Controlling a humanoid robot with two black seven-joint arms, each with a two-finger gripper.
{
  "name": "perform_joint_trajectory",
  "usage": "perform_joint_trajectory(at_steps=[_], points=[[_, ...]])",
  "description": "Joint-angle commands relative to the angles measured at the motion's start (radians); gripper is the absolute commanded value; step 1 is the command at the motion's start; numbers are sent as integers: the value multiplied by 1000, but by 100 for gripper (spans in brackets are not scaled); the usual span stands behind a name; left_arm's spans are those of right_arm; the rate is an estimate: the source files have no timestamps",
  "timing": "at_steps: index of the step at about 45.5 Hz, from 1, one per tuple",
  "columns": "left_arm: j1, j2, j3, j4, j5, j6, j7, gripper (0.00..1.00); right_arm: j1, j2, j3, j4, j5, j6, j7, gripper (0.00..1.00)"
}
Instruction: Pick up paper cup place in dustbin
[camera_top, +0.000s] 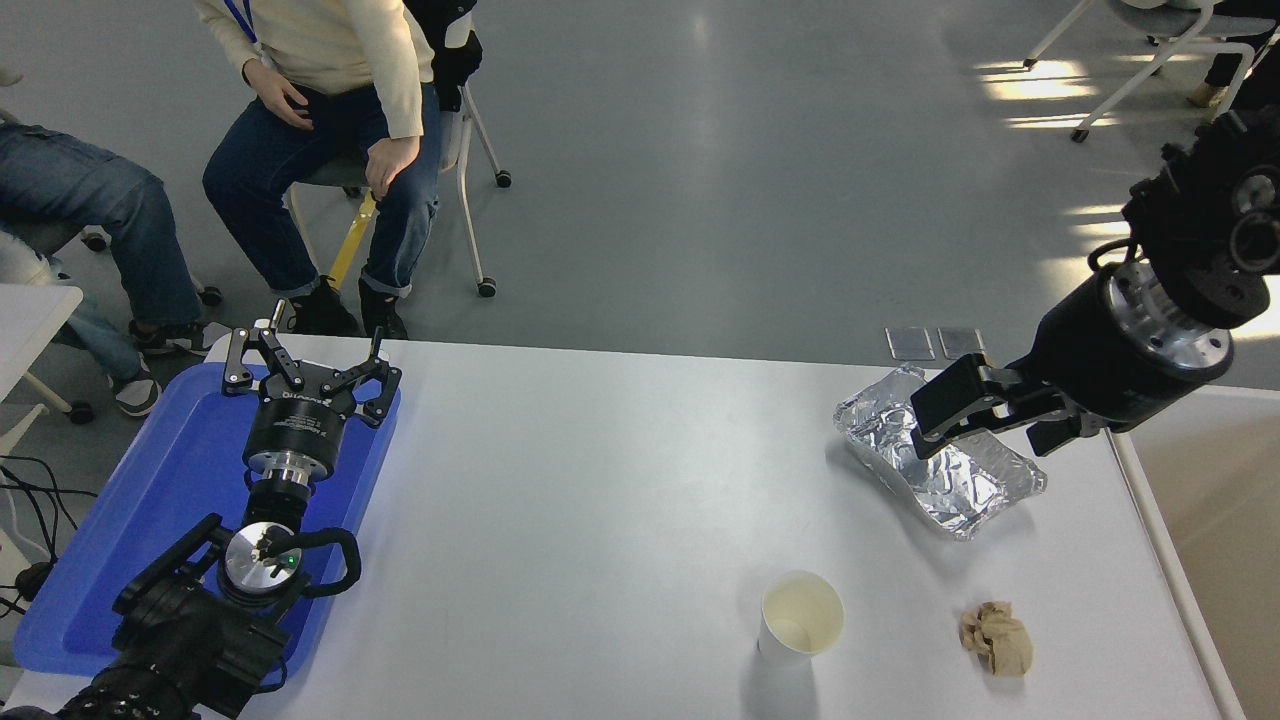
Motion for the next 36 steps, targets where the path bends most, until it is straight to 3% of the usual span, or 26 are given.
perform_joint_trajectory(at_steps=[1, 17, 36], points=[[0, 0, 0, 0, 0, 0, 0, 100, 46, 45, -19, 6, 45, 26, -1, 100], [-1, 0, 0, 0, 0, 0, 0, 100, 90, 36, -17, 6, 122, 107, -1, 100], [-1, 0, 0, 0, 0, 0, 0, 100, 80, 48, 4, 6, 123, 113, 2, 100]])
